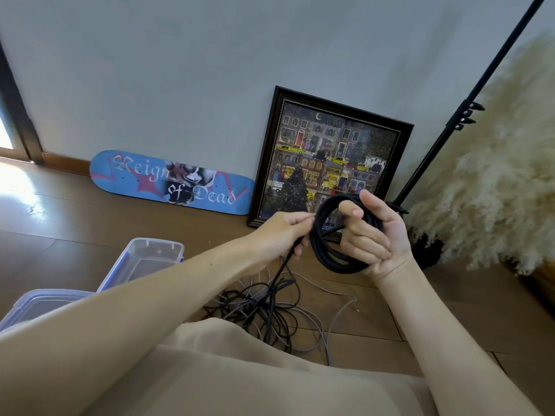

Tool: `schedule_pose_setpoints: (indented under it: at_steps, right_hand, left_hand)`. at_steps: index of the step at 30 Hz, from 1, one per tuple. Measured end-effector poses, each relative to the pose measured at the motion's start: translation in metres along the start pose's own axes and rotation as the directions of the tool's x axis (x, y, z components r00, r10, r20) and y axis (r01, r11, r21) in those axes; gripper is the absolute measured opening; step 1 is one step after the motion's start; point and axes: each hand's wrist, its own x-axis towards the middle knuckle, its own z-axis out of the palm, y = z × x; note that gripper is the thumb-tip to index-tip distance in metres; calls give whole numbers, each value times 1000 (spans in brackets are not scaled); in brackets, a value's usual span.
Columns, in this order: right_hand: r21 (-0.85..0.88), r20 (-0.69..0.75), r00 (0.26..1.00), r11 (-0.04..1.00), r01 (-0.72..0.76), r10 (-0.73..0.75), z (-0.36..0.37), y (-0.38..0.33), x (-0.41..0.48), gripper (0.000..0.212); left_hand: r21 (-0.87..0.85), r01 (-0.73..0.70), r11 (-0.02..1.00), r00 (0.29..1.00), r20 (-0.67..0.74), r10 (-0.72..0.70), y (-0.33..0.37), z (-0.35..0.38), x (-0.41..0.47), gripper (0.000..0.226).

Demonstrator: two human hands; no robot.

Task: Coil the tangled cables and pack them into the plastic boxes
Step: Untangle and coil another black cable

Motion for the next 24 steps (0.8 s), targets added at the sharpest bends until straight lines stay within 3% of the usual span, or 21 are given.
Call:
schedule_pose_setpoints:
  at_steps: [2,4,6,9,11,13,16,18,20,24]
  right_hand:
    - [78,-24,996,993,86,-85,-5,1,4,43]
    - [109,-150,965,967,231,-213,-6,3,10,46]
    - [15,-373,854,918,396,-362,-2,6,12,49]
    - [-129,-543,680,849,513,-493,3,10,16,53]
    - [-244,-591,616,843,480,-521,4,12,20,54]
    - [-350,-601,584,837,421,-545,6,13,23,54]
    - [-430,-588,594,834,346,-549,7,16,27,41]
    - [-509,-597,603,831,225,-529,6,18,31,60]
    - [-627,-574,600,770,116,-558,2,21,37,77]
    - [-796,-436,589,597,101,-681,3,32,46,62]
  left_hand:
    - [145,0,989,1000,18,-2,-8,4,-1,35]
    - [227,53,972,996,57,-67,-17,9,-3,39]
    - [290,100,952,987,92,-132,-21,15,-5,43]
    - [337,136,932,974,124,-187,-20,18,-3,45]
    - [387,138,912,972,122,-199,-17,17,-2,37]
    - [472,150,869,974,82,-212,-13,15,-3,16]
    - [546,191,815,972,12,-236,-9,14,-5,8]
    - [556,216,803,968,-15,-250,-9,15,-5,9]
    - [553,246,796,967,-79,-244,-12,16,-2,5]
    - [521,324,789,946,-197,-258,-17,20,3,19]
